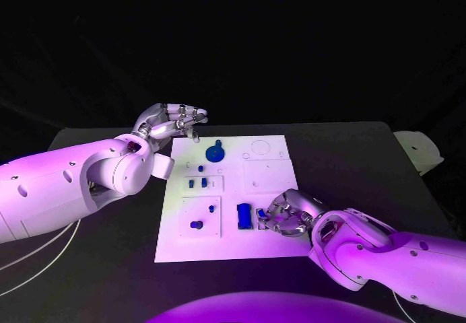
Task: Assemble the parts on the task board
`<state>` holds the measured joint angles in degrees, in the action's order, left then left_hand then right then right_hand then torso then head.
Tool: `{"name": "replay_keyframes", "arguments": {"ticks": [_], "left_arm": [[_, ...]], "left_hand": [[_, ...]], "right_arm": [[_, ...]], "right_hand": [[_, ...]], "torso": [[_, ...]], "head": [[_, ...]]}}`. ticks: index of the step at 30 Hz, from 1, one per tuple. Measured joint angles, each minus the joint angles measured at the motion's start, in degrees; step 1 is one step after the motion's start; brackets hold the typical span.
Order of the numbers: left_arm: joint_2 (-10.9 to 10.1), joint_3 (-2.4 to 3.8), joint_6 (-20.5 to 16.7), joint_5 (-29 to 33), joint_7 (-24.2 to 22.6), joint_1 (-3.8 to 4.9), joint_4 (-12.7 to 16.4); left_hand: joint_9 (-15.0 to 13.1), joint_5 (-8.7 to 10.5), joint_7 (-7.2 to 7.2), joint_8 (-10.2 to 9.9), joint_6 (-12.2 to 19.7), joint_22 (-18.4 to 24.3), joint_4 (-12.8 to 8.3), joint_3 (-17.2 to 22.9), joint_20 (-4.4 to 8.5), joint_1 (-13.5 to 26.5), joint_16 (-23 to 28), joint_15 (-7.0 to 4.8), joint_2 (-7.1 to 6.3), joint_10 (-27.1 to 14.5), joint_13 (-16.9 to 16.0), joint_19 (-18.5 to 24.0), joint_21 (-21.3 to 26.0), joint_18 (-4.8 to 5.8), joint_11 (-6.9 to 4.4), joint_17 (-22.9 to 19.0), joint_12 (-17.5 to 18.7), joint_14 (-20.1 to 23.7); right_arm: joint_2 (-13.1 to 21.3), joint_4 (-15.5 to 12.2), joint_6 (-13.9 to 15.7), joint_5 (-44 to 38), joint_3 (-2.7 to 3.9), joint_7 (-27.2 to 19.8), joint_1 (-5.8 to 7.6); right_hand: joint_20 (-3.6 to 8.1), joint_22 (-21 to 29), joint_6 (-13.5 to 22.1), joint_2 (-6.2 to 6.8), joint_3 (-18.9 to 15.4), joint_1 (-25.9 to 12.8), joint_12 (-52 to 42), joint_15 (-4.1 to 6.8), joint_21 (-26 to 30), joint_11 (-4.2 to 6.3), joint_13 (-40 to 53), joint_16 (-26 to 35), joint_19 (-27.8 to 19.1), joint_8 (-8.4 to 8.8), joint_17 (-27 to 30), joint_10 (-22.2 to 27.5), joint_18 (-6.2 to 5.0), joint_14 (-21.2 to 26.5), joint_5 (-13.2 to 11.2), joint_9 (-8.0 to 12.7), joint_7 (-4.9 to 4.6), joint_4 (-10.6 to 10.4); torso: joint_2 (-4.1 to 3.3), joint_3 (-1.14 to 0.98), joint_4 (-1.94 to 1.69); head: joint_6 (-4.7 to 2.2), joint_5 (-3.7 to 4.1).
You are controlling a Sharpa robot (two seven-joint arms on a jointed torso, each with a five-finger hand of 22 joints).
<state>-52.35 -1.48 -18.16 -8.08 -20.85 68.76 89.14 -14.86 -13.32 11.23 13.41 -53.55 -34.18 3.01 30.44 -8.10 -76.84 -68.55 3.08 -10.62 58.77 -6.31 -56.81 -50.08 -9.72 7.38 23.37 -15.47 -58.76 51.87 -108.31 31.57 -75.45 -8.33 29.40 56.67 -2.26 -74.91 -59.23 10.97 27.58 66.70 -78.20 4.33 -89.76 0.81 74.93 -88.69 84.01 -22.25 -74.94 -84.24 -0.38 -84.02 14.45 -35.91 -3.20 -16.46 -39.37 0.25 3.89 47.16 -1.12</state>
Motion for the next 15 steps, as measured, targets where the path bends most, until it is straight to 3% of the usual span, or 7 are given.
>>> {"name": "replay_keyframes", "arguments": {"ticks": [3, 15], "left_arm": [[0.0, 0.0, 0.0, 0.0, 0.0, 0.0, 0.0], [-0.1, 0.0, 0.2, 0.0, 0.1, 0.0, 0.0]], "left_hand": [[0.0, 0.0, 0.0, 0.0, 0.0, 0.0, 0.0, 0.0, 0.0, 0.0, 0.0, 0.0, 0.0, 0.0, 0.0, 0.0, 0.0, 0.0, 0.0, 0.0, 0.0, 0.0], [0.0, 0.0, 0.0, 0.0, 0.0, 0.0, 0.0, 0.0, 0.0, 0.0, 0.0, 0.21, 0.0, 0.0, 0.0, 0.0, 0.0, 0.0, 0.0, -0.1, 0.0, 0.2]], "right_arm": [[0.0, 0.2, -0.1, 0.0, 0.0, 0.1, 0.0], [-0.4, 0.4, -0.7, -0.1, 0.01, 0.4, 0.0]], "right_hand": [[0.0, 0.0, -0.1, 0.05, -1.4, -1.4, 0.0, 0.0, 0.0, 0.0, 0.0, 0.0, 0.0, 0.09, 0.0, 0.0, 0.0, 0.0, 3.4, -0.2, 0.07, 0.1], [0.0, 0.0, -0.2, 0.44, -5.3, -4.9, 0.0, 0.0, 0.3, 0.0, 0.0, 0.0, 0.0, 0.07, 0.0, 0.0, 0.0, 0.0, 3.6, -0.2, -0.21, -0.1]], "torso": [[0.02, 0.02, -0.01], [0.02, 0.04, -0.06]], "head": [[0.01, 0.03], [0.11, 0.04]]}}
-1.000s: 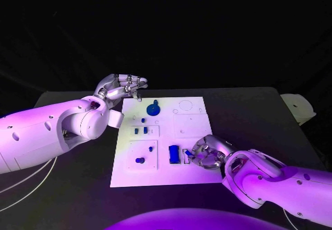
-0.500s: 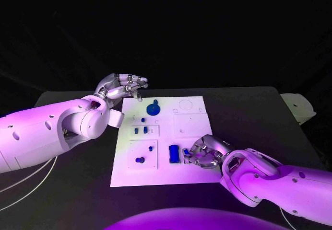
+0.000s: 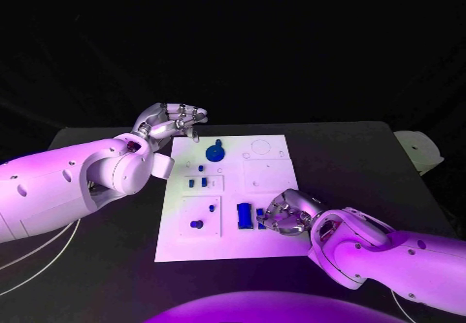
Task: Assemble the parts on the task board
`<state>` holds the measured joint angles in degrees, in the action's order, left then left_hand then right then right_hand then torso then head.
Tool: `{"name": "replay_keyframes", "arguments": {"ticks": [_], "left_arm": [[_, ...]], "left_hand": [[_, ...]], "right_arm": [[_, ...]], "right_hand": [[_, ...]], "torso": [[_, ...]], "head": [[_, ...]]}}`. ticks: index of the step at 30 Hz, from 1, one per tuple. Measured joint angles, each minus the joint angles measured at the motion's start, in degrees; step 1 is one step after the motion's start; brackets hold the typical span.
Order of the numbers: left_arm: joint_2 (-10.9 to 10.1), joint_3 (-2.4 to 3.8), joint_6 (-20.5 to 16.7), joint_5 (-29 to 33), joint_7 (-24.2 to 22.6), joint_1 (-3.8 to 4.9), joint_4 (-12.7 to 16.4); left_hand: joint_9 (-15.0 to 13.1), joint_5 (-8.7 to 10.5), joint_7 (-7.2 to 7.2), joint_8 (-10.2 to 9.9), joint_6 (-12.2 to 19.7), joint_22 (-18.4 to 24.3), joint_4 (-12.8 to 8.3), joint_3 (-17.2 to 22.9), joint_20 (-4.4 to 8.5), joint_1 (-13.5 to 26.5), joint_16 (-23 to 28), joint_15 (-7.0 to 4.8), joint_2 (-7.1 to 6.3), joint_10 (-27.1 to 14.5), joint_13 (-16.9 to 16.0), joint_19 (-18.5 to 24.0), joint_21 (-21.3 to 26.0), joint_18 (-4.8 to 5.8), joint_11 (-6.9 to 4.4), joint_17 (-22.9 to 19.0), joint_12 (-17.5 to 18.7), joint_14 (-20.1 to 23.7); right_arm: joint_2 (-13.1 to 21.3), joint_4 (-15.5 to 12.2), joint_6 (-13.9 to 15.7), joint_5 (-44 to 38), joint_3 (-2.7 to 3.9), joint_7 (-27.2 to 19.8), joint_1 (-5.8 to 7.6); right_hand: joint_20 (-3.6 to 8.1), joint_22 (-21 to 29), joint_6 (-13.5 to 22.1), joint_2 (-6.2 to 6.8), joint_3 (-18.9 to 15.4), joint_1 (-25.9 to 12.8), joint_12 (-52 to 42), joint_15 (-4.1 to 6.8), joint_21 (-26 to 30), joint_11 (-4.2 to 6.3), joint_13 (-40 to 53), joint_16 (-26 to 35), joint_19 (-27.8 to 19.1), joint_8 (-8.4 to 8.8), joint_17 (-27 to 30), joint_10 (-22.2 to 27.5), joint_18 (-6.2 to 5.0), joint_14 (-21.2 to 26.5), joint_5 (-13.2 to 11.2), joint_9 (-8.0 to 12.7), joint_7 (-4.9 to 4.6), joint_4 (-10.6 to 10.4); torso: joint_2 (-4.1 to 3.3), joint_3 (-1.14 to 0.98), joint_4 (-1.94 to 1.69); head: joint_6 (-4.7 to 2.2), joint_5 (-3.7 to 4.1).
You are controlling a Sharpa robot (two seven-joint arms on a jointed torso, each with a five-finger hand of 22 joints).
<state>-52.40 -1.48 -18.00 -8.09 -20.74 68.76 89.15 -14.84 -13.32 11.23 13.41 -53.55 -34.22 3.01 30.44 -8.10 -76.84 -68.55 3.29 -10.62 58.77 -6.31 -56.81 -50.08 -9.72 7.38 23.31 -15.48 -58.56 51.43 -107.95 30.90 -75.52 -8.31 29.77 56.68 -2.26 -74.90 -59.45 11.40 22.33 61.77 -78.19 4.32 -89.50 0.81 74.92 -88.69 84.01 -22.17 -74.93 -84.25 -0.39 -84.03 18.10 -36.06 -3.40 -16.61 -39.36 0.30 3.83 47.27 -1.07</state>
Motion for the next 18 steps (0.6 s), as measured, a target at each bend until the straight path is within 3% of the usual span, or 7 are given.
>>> {"name": "replay_keyframes", "arguments": {"ticks": [6, 18], "left_arm": [[0.0, 0.0, 0.0, 0.0, 0.0, 0.0, 0.0], [-0.1, 0.0, 0.0, 0.0, 0.1, 0.0, 0.0]], "left_hand": [[0.0, 0.0, 0.0, 0.0, 0.0, 0.0, 0.0, 0.0, 0.0, 0.0, -0.2, 0.0, 0.0, 0.0, 0.0, 0.0, 0.0, 0.0, 0.0, 0.0, 0.0, 0.0], [0.0, 0.0, 0.0, 0.0, 0.0, 0.0, 0.0, 0.0, 0.0, 0.0, -0.2, 0.0, 0.0, 0.0, 0.0, 0.0, 0.0, 0.0, 0.0, 0.0, 0.0, 0.0]], "right_arm": [[0.0, -0.1, 0.0, -0.1, 0.0, 0.0, 0.0], [0.4, -0.3, 0.0, -0.3, -0.01, -0.1, 0.0]], "right_hand": [[0.0, 0.0, 0.0, -0.17, -2.5, -2.3, 0.0, 0.0, 0.0, 0.0, 0.0, 0.0, 0.0, 0.0, 0.0, 0.0, 0.0, 0.0, -1.0, 0.0, 0.0, -0.2], [0.0, 0.0, 0.0, -0.39, -3.2, -2.5, 0.0, 0.0, 0.2, 0.0, 0.0, 0.0, 0.0, 0.0, 0.0, 0.0, 0.0, 0.0, -1.6, 0.0, 0.0, 0.1]], "torso": [[-0.01, 0.0, 0.01], [0.01, -0.03, 0.02]], "head": [[0.03, -0.09], [0.07, -0.19]]}}
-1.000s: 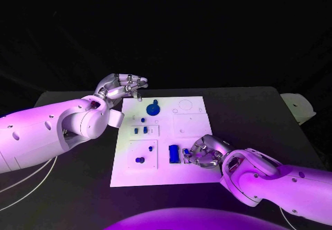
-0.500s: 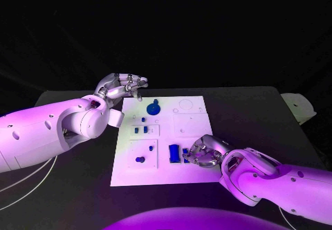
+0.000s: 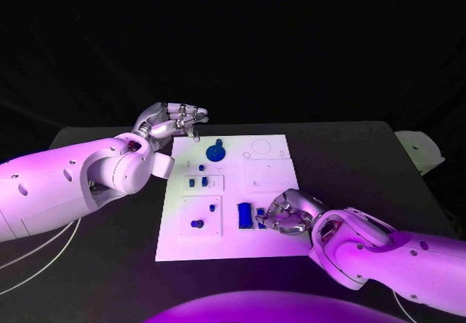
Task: Assemble the parts on the task board
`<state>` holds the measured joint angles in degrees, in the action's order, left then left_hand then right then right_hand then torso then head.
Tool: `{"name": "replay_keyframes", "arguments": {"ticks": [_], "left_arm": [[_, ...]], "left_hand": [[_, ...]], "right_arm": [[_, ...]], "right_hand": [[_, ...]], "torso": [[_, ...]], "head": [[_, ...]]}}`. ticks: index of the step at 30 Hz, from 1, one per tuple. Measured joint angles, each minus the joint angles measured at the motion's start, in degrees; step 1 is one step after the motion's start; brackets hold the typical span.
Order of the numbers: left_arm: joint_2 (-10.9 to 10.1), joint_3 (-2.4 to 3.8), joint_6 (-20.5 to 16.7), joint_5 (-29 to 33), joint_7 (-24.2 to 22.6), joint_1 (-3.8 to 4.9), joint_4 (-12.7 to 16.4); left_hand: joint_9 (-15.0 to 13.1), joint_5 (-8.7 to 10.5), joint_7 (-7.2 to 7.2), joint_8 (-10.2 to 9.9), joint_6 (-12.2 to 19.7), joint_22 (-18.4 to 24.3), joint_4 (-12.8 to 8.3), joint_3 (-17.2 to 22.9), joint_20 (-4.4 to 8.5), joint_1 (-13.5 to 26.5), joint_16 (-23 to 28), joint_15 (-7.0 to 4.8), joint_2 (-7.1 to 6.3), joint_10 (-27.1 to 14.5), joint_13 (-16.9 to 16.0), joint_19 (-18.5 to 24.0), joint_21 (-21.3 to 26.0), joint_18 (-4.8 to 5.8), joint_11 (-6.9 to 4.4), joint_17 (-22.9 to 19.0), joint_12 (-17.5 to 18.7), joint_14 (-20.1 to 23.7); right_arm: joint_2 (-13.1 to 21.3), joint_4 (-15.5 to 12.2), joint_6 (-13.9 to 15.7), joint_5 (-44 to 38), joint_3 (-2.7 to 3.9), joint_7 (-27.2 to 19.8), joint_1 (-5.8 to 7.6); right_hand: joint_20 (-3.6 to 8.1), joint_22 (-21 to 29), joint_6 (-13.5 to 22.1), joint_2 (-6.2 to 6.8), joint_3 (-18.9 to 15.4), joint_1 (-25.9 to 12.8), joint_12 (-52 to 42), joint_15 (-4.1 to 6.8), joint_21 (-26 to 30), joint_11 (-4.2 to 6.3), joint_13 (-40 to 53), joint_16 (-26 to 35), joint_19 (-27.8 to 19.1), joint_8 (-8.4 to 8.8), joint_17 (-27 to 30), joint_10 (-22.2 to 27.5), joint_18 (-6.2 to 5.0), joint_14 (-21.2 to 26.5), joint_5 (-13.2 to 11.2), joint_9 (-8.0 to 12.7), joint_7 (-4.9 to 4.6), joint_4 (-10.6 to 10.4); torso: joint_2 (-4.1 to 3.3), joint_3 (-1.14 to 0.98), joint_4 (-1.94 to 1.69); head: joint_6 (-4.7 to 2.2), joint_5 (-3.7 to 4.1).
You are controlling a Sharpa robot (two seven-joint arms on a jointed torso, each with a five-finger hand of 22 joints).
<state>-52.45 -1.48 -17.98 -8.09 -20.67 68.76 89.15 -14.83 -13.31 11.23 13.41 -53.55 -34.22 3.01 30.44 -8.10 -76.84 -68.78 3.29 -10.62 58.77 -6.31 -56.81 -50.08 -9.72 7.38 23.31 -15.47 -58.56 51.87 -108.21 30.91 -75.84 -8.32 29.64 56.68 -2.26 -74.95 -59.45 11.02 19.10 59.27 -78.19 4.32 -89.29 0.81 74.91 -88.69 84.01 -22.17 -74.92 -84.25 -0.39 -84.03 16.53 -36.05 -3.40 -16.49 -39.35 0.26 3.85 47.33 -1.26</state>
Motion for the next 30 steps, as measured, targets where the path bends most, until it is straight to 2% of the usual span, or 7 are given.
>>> {"name": "replay_keyframes", "arguments": {"ticks": [3, 7, 10, 20, 30], "left_arm": [[0.0, 0.0, 0.0, 0.0, 0.0, 0.0, 0.0], [0.0, 0.0, 0.0, 0.0, 0.0, 0.0, 0.0], [-0.1, 0.0, 0.0, 0.0, 0.0, 0.0, 0.0], [-0.1, 0.0, 0.0, 0.0, 0.0, 0.0, 0.0], [0.0, 0.0, 0.0, 0.0, 0.0, 0.0, 0.0]], "left_hand": [[0.0, 0.0, 0.0, 0.0, 0.0, 0.0, 0.0, 0.0, 0.0, 0.0, 0.0, 0.0, 0.0, 0.0, 0.0, 0.0, 0.0, 0.0, 0.0, 0.0, 0.0, 0.0], [0.0, 0.0, 0.0, 0.0, 0.0, 0.0, 0.0, 0.0, 0.0, 0.0, 0.0, 0.0, 0.0, 0.0, 0.0, 0.0, 0.0, 0.0, 0.0, 0.0, 0.0, 0.0], [0.0, 0.0, 0.0, 0.0, 0.0, 0.0, 0.0, 0.0, 0.0, 0.0, 0.0, 0.0, 0.0, 0.0, 0.0, 0.0, 0.0, 0.0, 0.0, 0.0, 0.0, 0.0], [0.0, 0.0, 0.0, 0.0, 0.0, 0.0, 0.0, 0.0, 0.0, 0.0, 0.0, 0.0, 0.0, 0.0, 0.0, 0.0, 0.0, 0.0, 0.0, 0.0, 0.0, 0.0], [0.0, 0.0, 0.0, 0.2, 0.0, 0.0, 0.0, 0.0, 0.0, 0.0, 0.0, 0.0, 0.0, -0.2, 0.0, 0.0, 0.0, 0.0, 0.21, -0.1, 0.0, 0.0]], "right_arm": [[0.6, -0.1, 0.0, -0.1, 0.0, -0.2, 0.0], [1.6, -0.9, 0.0, -0.1, 0.0, -0.8, -0.05], [2.5, -1.7, 0.1, 0.1, 0.01, -1.5, -0.18], [3.6, -2.9, 0.1, 0.8, 0.01, -3.4, -0.46], [2.6, -1.6, -0.1, 1.1, 0.02, -3.8, -0.58]], "right_hand": [[0.0, 0.0, 0.0, -0.06, -0.2, 0.5, 0.0, 0.0, 0.0, 0.0, 0.0, 0.0, 0.0, 0.0, 0.0, 0.0, 0.0, 0.0, -0.4, 0.0, 0.0, 0.2], [0.0, 0.0, 0.2, -0.23, -0.8, 3.8, 0.0, 0.0, 0.0, 0.0, 0.0, 0.0, 0.0, 0.3, 0.0, 0.0, 0.0, 0.0, -1.9, 0.0, -0.2, 0.5], [0.0, 0.0, 0.2, 0.12, -1.2, 4.8, 0.0, 0.0, 0.0, 0.0, 0.0, 0.0, 0.0, 0.3, 0.0, 0.0, 0.0, 0.0, -2.6, 0.0, -0.2, 0.5], [0.0, 0.0, 0.2, 0.23, -1.6, 5.1, 0.0, 0.0, 0.0, 0.0, 0.0, 0.0, 0.0, 0.3, 0.0, 0.0, 0.0, 0.0, -3.3, 0.0, -0.2, 0.3], [0.0, 0.0, 0.2, -0.07, -1.8, 5.4, 0.0, 0.0, 0.0, 0.0, 0.0, 0.0, 0.0, 0.3, 0.0, 0.0, 0.0, 0.0, -3.6, 0.0, -0.2, 0.1]], "torso": [[0.01, 0.0, 0.0], [0.01, -0.02, 0.0], [0.0, -0.03, 0.01], [0.05, -0.03, 0.13], [0.04, 0.03, -0.05]], "head": [[0.01, -0.01], [0.02, -0.01], [0.01, -0.08], [-0.12, -0.09], [-0.27, 0.25]]}}
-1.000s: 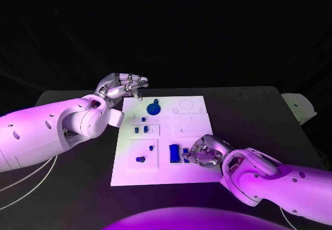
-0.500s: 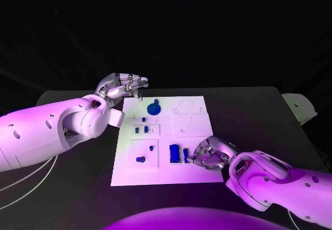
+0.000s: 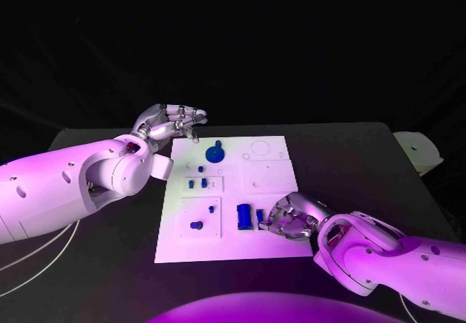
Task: Assemble the parts on the task board
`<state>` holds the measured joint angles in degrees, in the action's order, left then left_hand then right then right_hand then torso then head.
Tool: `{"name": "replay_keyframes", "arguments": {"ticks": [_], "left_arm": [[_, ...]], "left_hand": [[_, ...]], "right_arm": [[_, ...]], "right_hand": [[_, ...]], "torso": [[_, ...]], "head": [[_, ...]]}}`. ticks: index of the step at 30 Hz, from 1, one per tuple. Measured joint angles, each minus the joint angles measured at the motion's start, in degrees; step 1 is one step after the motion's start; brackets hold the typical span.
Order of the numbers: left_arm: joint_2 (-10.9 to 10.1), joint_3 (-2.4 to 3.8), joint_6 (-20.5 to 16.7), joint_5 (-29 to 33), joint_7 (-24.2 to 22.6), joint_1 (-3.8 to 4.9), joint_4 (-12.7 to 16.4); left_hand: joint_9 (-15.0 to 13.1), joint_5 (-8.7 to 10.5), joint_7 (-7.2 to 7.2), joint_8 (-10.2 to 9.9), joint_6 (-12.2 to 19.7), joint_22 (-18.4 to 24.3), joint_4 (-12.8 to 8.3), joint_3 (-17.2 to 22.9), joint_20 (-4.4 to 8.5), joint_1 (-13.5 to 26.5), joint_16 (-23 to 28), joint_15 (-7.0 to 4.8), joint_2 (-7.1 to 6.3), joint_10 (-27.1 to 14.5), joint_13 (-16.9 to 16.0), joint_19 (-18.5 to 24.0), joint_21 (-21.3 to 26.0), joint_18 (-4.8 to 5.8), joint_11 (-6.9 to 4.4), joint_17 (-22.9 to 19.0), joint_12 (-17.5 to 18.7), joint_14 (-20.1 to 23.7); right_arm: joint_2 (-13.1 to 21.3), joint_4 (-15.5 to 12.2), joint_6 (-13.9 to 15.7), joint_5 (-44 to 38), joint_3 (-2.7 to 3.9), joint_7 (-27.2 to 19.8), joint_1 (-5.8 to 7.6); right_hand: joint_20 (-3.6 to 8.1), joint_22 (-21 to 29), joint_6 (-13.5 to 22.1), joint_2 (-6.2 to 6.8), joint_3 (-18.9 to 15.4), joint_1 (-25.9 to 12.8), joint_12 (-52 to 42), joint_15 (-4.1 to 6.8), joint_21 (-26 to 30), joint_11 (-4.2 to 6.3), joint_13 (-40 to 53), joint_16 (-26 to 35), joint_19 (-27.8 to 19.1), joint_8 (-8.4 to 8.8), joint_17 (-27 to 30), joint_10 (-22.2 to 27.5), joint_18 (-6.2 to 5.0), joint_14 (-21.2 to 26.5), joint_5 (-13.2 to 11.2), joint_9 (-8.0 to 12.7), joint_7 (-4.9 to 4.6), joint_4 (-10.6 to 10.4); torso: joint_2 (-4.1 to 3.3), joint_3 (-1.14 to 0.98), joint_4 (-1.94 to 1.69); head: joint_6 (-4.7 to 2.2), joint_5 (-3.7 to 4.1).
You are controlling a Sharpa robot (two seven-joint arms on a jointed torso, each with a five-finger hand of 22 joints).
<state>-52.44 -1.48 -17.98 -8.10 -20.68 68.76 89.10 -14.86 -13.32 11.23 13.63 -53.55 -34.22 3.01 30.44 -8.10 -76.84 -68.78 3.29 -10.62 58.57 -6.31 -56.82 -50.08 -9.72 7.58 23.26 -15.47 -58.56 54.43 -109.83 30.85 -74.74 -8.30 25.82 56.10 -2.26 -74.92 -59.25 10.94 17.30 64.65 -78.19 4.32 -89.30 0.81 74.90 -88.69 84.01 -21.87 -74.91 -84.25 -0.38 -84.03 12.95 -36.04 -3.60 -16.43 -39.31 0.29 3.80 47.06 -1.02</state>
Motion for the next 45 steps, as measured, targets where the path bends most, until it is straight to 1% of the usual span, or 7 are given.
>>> {"name": "replay_keyframes", "arguments": {"ticks": [11, 17, 32, 38, 41, 43, 45], "left_arm": [[0.0, 0.0, 0.0, 0.0, 0.0, 0.0, 0.0], [0.0, 0.0, 0.0, 0.0, 0.0, 0.0, 0.0], [0.0, 0.0, 0.0, 0.0, 0.0, 0.0, -0.1], [0.0, -0.06, 0.1, 0.0, 0.0, -0.02, -0.4], [0.2, -0.29, 0.2, 0.2, -0.2, -0.02, -0.8], [0.6, -0.48, 0.3, 0.4, -0.5, -0.08, -1.5], [0.9, -0.57, 0.5, 0.7, -0.8, -0.18, -2.1]], "left_hand": [[0.0, 0.0, 0.0, 0.0, 0.0, 0.0, 0.0, 0.0, 0.0, 0.0, 0.0, 0.0, 0.0, 0.0, 0.0, 0.0, 0.0, 0.0, 0.0, 0.0, 0.0, 0.0], [0.0, 0.0, 0.0, 0.0, 0.0, 0.0, 0.0, 0.0, 0.0, 0.0, 0.0, 0.0, 0.0, 0.0, 0.0, 0.0, 0.0, 0.0, 0.0, 0.0, 0.0, 0.0], [0.0, 0.0, 0.0, 0.0, 0.0, 0.0, 0.0, 0.0, 0.0, 0.0, 0.0, 0.0, 0.0, 0.0, 0.0, 0.0, 0.0, 0.0, 0.0, 0.0, 0.0, 0.0], [0.0, 0.0, -0.2, 0.0, 0.2, 0.0, 0.2, -0.2, -0.21, 0.5, 0.0, 0.0, 0.45, 0.0, 0.0, 0.2, 0.0, 0.0, 0.0, -0.1, -0.2, 0.0], [-0.1, 0.0, 0.01, 0.0, 0.4, 0.0, 0.6, -0.6, -0.21, 0.8, 0.0, 0.06, 0.11, 0.0, 0.0, 0.2, 0.1, 0.0, -0.01, -0.1, -0.2, 0.1], [-0.1, 0.0, -0.23, 0.0, 0.7, 0.1, 1.0, -1.0, -0.51, 1.6, 0.0, 0.19, -0.21, 0.0, 0.0, 0.5, 0.6, 0.0, -0.01, -0.3, -0.5, 0.5], [-0.1, 0.0, -0.29, 0.1, 0.7, 0.5, 1.5, -1.5, -0.67, 1.8, 0.4, 0.1, -0.48, -0.1, 0.0, 0.9, 1.3, 0.0, -0.15, -0.6, -0.7, 1.4]], "right_arm": [[-1.5, 2.1, -0.8, -0.5, 0.0, 0.5, -0.44], [-2.0, 2.5, -1.6, -1.4, 0.03, 0.7, -0.5], [-0.4, 1.5, 0.5, -1.5, 0.11, -0.7, -0.34], [0.9, 1.5, 3.2, 3.8, 0.25, -8.7, 1.6], [1.0, 3.0, 4.0, 8.7, 0.23, -14.5, 3.17], [0.8, 5.2, 4.3, 13.5, 0.23, -19.3, 4.55], [0.5, 7.3, 4.4, 18.1, 0.26, -23.1, 5.66]], "right_hand": [[0.0, 0.0, -0.4, -0.14, -0.5, 2.1, -0.3, 0.0, 0.0, 0.0, 0.0, 0.0, 0.0, -0.08, 0.0, 0.0, 0.0, 0.0, -0.8, -0.3, 0.35, 0.5], [0.0, 0.0, -0.6, -0.34, -0.9, 5.1, -0.3, 0.0, 0.0, 0.21, 0.0, 0.0, 0.0, -0.95, 0.0, 0.2, 0.0, 0.0, -5.4, -0.6, 0.65, 0.9], [0.0, 0.0, -0.5, -1.06, -2.6, 3.3, 0.6, 0.0, 0.9, 0.21, 0.0, 0.0, 0.0, -0.95, 0.0, 0.2, 0.0, 0.0, -4.4, -0.5, 0.51, -0.2], [0.0, 0.0, 2.6, -2.34, -2.6, 5.1, 3.2, -0.46, 5.4, -0.71, 0.0, 1.0, 0.0, 0.69, 0.0, 0.8, 0.0, 0.0, -3.3, 0.2, -0.88, 0.1], [-0.33, 0.0, 3.7, -2.18, -2.2, 7.2, 6.9, -0.75, 9.6, -1.51, 0.0, 2.2, 0.0, 1.49, 0.0, 2.6, -0.93, 0.1, -2.8, 0.6, -1.67, 0.5], [-0.69, 0.0, 5.1, -1.74, -2.2, 8.4, 10.4, -1.45, 13.9, -1.99, 0.0, 3.4, -0.3, 2.14, 0.0, 4.8, -1.77, 0.1, -2.8, 0.8, -2.19, 0.5], [-1.6, 0.0, 6.1, -1.68, -2.2, 9.6, 19.2, -2.0, 23.6, -2.56, -2.4, 7.2, -3.7, 2.6, 1.7, 10.0, -4.05, 0.1, -3.3, 0.9, -2.82, 0.5]], "torso": [[-0.1, -0.03, 0.05], [-0.07, -0.05, 0.05], [-0.03, -0.06, 0.05], [0.14, 0.04, 0.08], [0.32, 0.12, 0.17], [0.56, 0.25, 0.21], [0.83, 0.39, 0.25]], "head": [[0.22, 0.02], [0.4, -0.02], [0.11, 0.06], [-0.54, 0.15], [-1.09, 0.24], [-1.58, 0.36], [-2.18, 0.49]]}}
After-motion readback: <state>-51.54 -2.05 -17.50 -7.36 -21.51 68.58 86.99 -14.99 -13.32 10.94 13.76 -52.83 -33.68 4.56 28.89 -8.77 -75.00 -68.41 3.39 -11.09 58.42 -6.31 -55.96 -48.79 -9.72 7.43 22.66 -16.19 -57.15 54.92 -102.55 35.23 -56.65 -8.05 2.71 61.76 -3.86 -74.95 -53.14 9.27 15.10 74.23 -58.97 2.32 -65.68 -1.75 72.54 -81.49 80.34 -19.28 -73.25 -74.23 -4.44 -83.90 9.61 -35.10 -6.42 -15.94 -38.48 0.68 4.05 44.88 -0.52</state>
